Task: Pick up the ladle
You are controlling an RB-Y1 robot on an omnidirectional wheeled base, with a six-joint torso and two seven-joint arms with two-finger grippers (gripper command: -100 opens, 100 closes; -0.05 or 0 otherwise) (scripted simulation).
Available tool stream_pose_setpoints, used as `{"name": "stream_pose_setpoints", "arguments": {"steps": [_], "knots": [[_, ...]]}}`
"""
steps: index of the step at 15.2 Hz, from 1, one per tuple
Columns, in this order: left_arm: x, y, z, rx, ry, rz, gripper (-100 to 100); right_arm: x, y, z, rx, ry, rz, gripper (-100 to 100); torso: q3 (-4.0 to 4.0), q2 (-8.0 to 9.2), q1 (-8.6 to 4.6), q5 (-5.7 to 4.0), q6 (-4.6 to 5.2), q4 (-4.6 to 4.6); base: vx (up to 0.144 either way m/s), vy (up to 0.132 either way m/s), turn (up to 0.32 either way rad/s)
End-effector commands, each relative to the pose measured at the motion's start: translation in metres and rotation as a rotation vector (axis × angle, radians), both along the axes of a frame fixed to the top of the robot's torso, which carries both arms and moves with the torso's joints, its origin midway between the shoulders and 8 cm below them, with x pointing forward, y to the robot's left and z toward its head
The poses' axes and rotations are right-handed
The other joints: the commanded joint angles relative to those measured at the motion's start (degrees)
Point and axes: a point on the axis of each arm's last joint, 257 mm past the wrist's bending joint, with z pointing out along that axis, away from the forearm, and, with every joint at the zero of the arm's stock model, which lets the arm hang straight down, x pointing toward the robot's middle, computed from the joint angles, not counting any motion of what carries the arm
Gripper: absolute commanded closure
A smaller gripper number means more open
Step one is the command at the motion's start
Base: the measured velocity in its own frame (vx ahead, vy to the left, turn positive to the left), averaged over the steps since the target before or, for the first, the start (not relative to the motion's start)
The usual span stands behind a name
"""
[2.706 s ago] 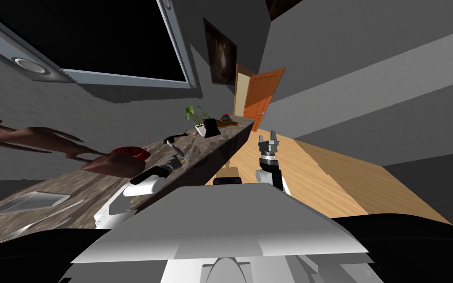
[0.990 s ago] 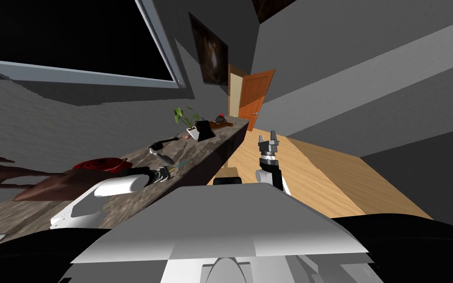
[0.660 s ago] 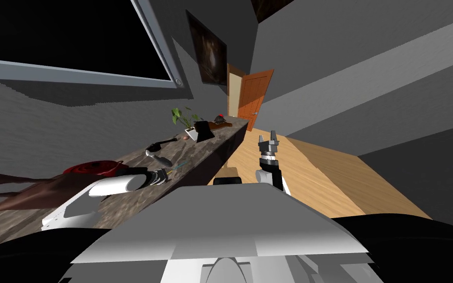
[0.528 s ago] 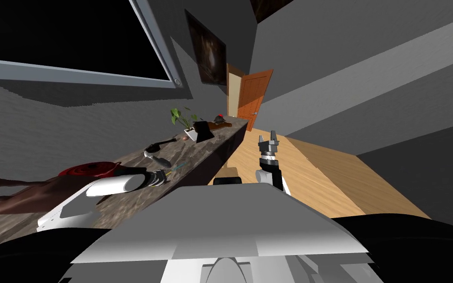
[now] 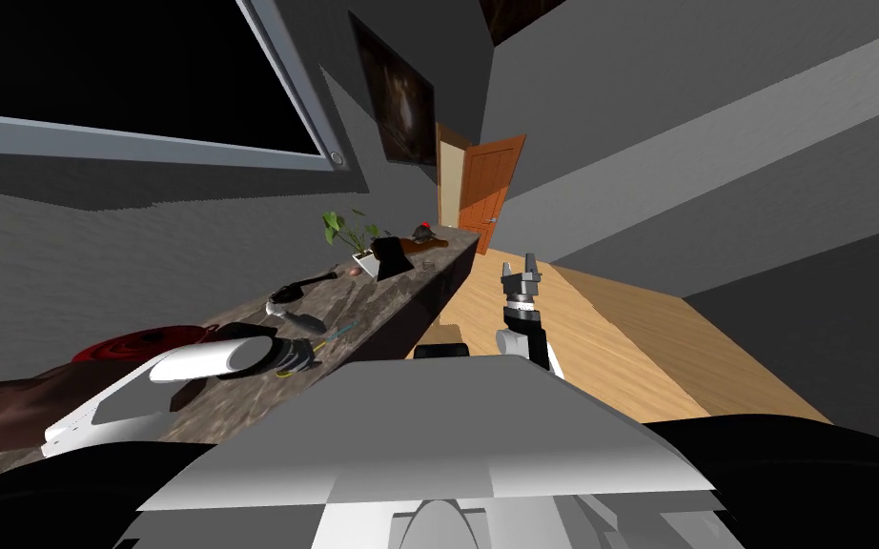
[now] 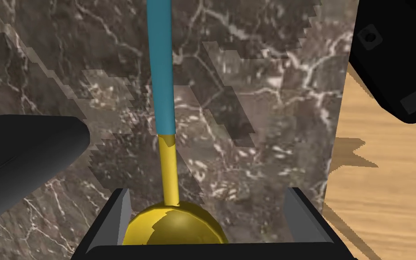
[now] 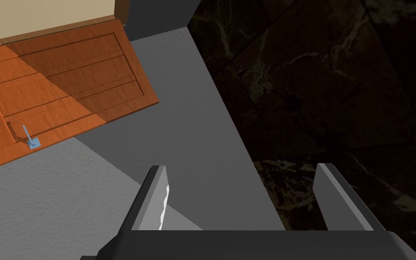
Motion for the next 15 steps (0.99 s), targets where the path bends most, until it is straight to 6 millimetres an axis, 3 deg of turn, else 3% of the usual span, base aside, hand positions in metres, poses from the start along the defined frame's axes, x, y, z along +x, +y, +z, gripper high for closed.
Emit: {"name": "stream_pose_setpoints", "arguments": {"steps": [1, 7, 11, 12, 13, 15], "knots": [[-0.012, 0.000, 0.000, -0.014, 0.043, 0.031, -100, 0.000, 0.000, 0.000, 0.000, 0.000, 0.000, 0, 0.00, 0.00, 0.00, 0.00, 0.00, 0.00, 0.049, 0.016, -0.044], [-0.024, 0.003, 0.004, -0.029, 0.087, 0.068, -100, 0.000, 0.000, 0.000, 0.000, 0.000, 0.000, 0, -0.07, -0.12, 0.10, 0.02, 0.01, -0.02, 0.062, 0.026, -0.040], [-0.028, 0.012, -0.018, -0.028, 0.083, 0.080, -100, 0.000, 0.000, 0.000, 0.000, 0.000, 0.000, 0, 0.12, 0.21, -0.07, 0.01, -0.01, 0.04, -0.010, -0.007, -0.032], [-0.027, 0.010, -0.012, -0.029, 0.087, 0.080, -100, 0.000, 0.000, 0.000, 0.000, 0.000, 0.000, 0, 0.15, 0.27, -0.09, 0.00, -0.01, 0.06, -0.016, -0.009, -0.007], [-0.027, 0.010, -0.014, -0.029, 0.085, 0.079, 100, 0.000, 0.000, 0.000, 0.000, 0.000, 0.000, 0, 0.16, 0.28, -0.09, -0.02, -0.01, 0.06, 0.000, 0.000, 0.000], [-0.027, 0.010, -0.013, -0.029, 0.084, 0.078, 100, 0.000, 0.000, 0.000, 0.000, 0.000, 0.000, 0, 0.15, 0.25, -0.08, -0.01, -0.01, 0.06, 0.002, 0.003, -0.003]]}}
